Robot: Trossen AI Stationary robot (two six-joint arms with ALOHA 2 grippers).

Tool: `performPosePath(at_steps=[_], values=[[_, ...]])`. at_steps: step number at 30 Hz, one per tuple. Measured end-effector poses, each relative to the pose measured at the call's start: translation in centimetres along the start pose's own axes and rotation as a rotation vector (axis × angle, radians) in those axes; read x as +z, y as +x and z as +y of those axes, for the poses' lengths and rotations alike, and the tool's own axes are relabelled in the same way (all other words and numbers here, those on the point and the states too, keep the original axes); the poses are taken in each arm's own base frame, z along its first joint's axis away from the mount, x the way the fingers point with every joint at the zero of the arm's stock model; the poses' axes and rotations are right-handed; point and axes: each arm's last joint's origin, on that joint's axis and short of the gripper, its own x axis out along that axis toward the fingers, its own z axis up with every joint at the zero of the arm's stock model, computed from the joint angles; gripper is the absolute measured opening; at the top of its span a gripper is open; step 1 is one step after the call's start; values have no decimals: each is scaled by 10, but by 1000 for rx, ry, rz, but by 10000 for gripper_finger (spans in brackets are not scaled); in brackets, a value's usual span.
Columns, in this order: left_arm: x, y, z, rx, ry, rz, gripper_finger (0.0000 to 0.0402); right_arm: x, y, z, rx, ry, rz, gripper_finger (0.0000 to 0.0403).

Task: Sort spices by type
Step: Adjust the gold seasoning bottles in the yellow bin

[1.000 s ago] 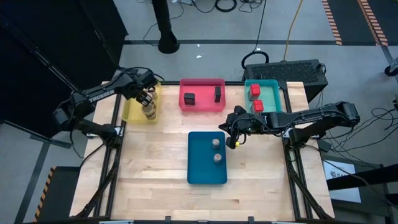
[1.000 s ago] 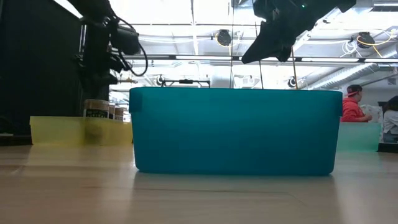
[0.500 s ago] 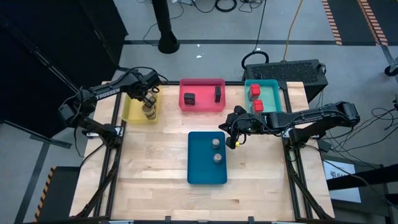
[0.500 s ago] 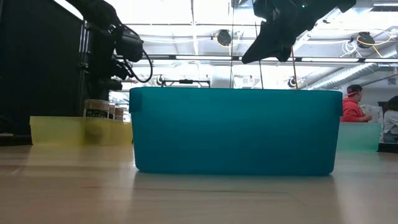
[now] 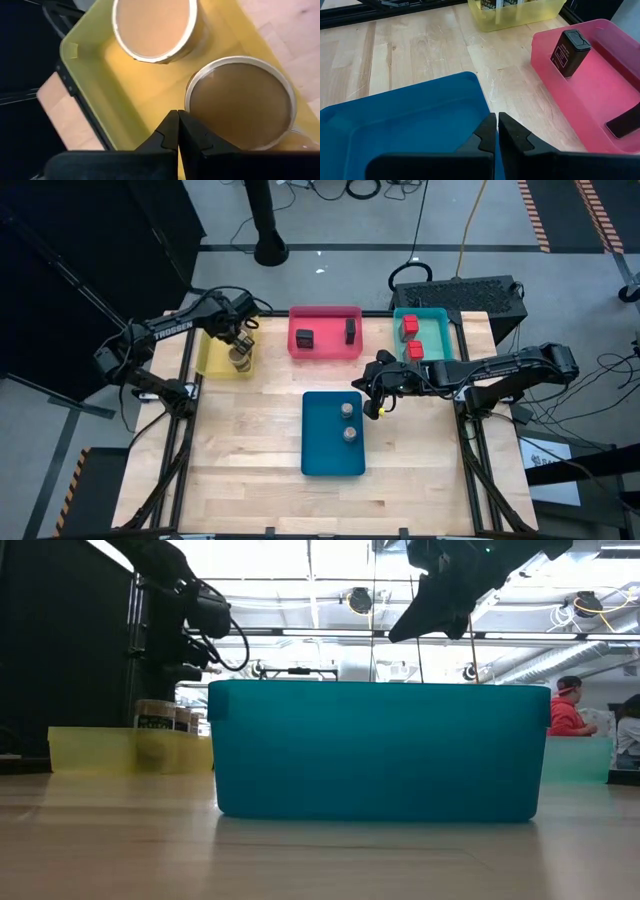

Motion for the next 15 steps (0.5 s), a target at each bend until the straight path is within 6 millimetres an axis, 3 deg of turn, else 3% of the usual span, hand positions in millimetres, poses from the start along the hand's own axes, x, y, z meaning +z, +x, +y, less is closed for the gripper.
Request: performPosePath(at_steps=[5,15], values=[[0,0,0,-1,0,0,5,0,0,0,0,0,0,0],[9,2,10,167,-16,-88,4,0,0,0,0,0,0,0]])
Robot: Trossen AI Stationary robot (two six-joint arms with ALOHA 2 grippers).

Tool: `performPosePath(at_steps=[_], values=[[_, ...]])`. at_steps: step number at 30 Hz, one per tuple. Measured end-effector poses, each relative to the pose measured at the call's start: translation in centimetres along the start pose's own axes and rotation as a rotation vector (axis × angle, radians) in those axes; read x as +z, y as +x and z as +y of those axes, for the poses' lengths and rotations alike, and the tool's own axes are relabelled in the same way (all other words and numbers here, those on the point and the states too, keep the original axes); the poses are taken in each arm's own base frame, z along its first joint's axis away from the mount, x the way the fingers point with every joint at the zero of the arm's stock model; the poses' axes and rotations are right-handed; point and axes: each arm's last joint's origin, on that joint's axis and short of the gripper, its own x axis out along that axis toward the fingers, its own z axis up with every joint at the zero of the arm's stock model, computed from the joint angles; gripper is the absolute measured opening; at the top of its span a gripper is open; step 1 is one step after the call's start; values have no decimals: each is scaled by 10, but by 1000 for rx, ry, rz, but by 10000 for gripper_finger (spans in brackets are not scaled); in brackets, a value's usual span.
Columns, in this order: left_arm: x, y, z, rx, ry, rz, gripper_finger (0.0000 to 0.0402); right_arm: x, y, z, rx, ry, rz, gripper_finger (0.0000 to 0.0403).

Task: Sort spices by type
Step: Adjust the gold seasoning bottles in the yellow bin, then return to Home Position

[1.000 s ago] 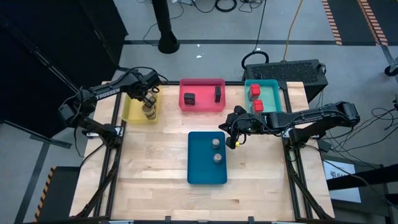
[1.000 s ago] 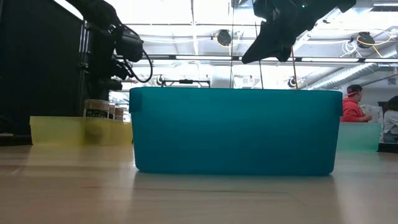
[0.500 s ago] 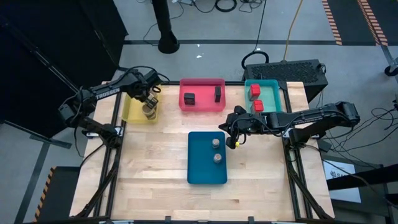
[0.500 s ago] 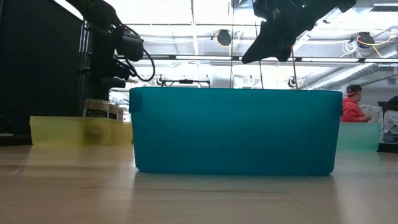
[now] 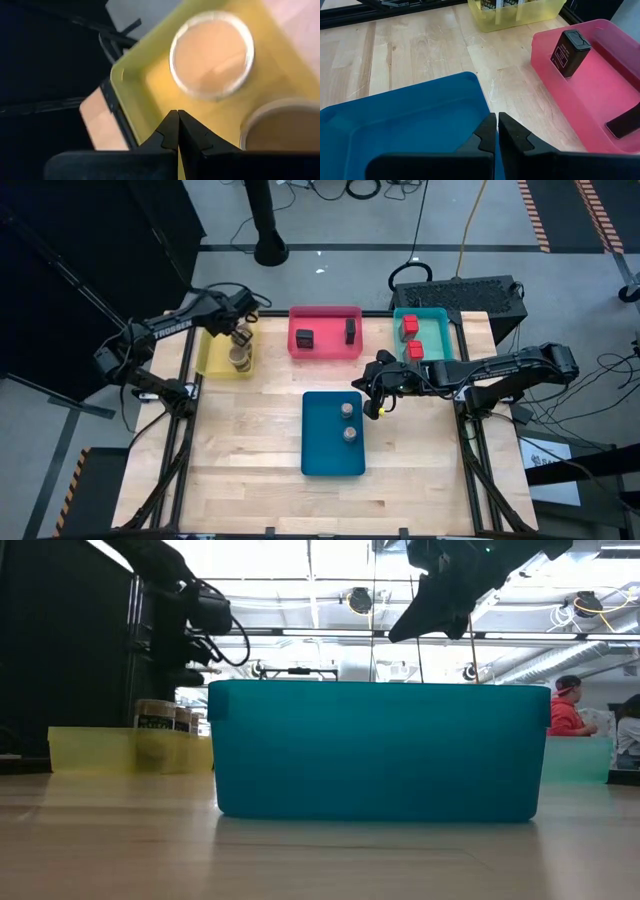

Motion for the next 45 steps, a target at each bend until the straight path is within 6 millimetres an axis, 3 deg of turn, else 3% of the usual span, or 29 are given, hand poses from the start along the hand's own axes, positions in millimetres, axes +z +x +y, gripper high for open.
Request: performPosePath(at_steps=[14,31,40,45], values=[[10,15,23,-53,-137,-31,4,0,0,0,1,-4,-2,0],[22,39,10,-92,-138,-1,4,0,0,0,0,-5,0,0],[15,27,20,-5,-118,-14,4,0,0,0,0,-6,1,0],[8,-1,24,-32,-149,-110,4,0,0,0,-1,-9,1,0]])
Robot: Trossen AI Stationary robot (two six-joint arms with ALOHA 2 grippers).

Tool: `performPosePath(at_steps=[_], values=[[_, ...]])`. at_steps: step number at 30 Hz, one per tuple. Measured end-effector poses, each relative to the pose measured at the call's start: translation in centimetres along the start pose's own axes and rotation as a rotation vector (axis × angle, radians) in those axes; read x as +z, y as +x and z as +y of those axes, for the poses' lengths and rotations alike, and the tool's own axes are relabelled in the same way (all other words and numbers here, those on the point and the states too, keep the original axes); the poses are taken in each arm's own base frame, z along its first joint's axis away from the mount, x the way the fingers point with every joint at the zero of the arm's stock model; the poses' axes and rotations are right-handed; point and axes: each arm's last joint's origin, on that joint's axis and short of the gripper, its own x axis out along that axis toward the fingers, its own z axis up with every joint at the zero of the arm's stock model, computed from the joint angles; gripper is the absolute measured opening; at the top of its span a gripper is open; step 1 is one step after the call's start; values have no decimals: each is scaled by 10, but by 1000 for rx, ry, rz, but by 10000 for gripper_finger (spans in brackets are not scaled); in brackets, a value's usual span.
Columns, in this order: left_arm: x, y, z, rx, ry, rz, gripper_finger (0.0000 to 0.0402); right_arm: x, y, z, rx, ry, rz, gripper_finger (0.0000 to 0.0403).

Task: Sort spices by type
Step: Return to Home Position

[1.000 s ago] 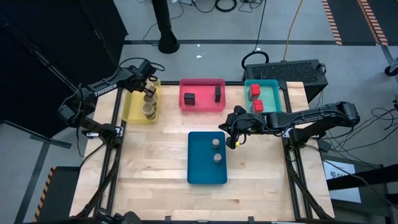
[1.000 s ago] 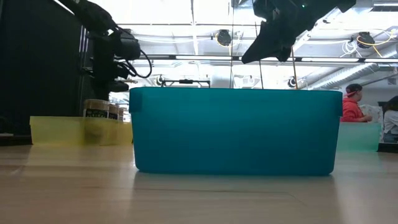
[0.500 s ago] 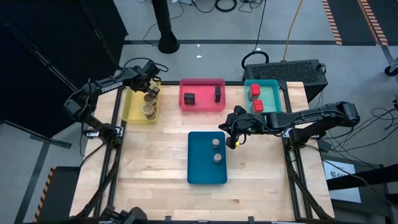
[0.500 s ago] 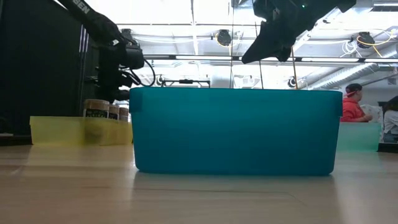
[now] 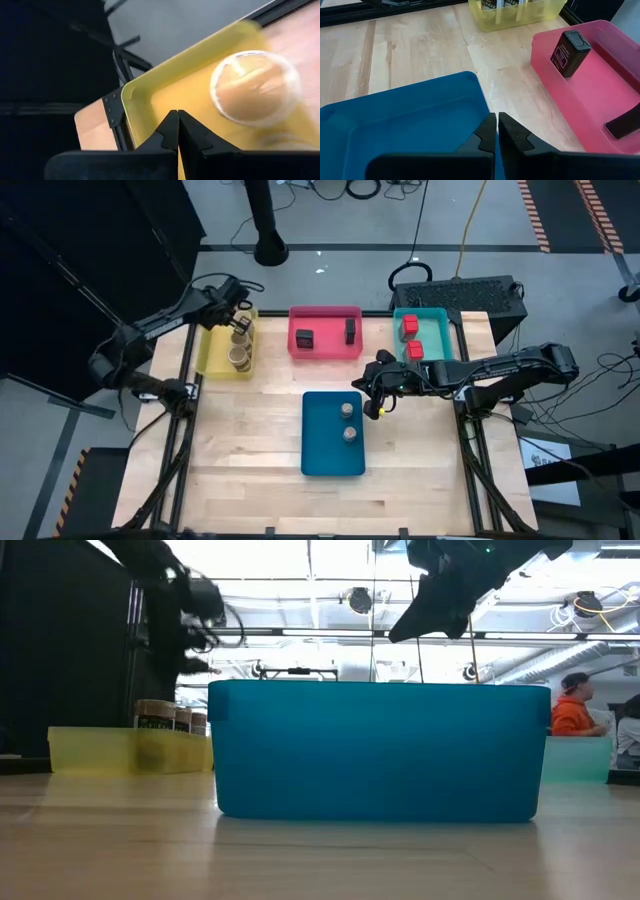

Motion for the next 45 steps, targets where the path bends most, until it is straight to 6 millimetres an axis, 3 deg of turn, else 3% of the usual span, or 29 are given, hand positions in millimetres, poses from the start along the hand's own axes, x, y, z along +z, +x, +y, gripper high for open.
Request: performPosePath(at_steps=[3,6,10,13,17,27,32,38,45], values=[[-8,-33,-4,-71,2,-102,4,0,0,0,0,-25,-1,0],[-23,-71,-18,-273,38,-277,4,2,0,1,6,-90,-23,0],[-53,-119,-40,-624,129,-592,4,0,2,9,56,-206,-154,0],[-81,-140,-56,-806,224,-868,4,0,1,16,121,-305,-290,0],[-115,-136,-57,-852,283,-1034,4,-6,-4,15,122,-367,-385,0],[-156,-131,17,-856,126,-1230,4,-28,-52,-22,48,-373,-549,0],[-173,-124,36,-874,92,-1216,4,-41,-74,-35,81,-388,-626,0],[-183,-115,39,-910,82,-1248,4,-60,-94,-45,78,-375,-715,0],[-193,-91,20,-928,101,-1212,4,-81,-109,-54,75,-367,-770,0]])
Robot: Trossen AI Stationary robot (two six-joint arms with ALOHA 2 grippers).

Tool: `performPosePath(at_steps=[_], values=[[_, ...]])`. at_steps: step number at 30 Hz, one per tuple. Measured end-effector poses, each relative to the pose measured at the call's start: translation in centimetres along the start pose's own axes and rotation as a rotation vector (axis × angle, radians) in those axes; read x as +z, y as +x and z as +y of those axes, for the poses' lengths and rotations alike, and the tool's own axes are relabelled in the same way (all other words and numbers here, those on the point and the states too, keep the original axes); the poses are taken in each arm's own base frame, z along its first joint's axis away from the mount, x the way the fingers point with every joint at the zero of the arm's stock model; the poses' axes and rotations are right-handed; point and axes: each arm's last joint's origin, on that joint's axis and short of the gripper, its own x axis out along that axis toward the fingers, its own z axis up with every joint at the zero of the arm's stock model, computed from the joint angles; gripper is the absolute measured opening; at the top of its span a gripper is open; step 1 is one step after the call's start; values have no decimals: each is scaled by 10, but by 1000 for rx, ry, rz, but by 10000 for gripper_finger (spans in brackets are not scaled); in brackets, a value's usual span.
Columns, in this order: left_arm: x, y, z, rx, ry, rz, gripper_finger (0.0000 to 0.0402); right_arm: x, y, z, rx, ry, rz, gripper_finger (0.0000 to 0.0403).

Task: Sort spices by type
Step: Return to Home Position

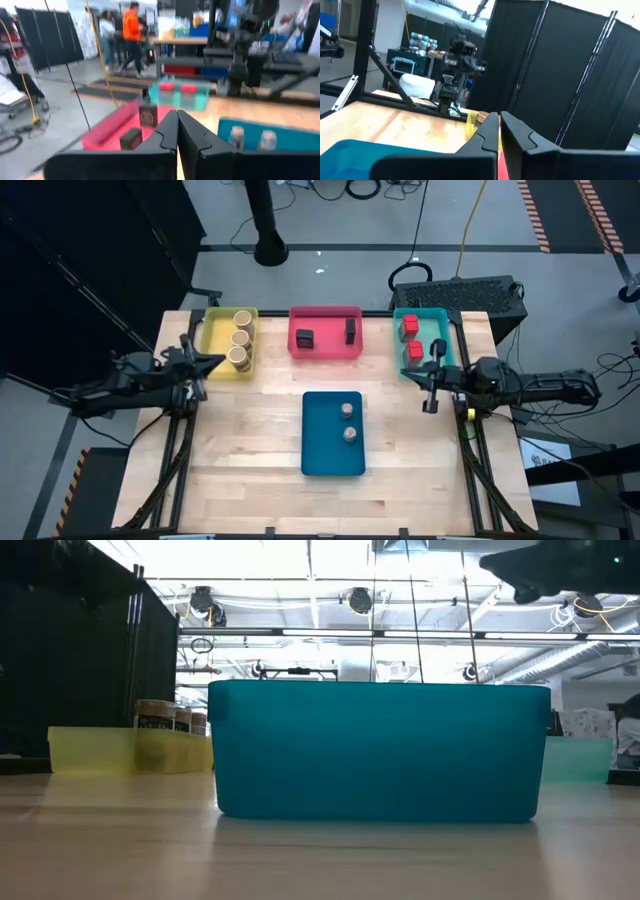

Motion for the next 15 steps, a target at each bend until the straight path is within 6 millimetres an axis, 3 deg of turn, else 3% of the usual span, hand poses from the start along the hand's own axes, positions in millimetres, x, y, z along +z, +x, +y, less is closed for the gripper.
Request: performPosePath(at_steps=[5,11,15], values=[[-13,8,-5,-82,19,-1,4,-10,-15,1,-13,-3,-40,0],[-18,11,-6,-76,-14,0,4,-22,-25,3,-28,6,-90,0],[-32,18,-9,-75,-33,-6,4,-31,-30,5,-39,22,-131,0]])
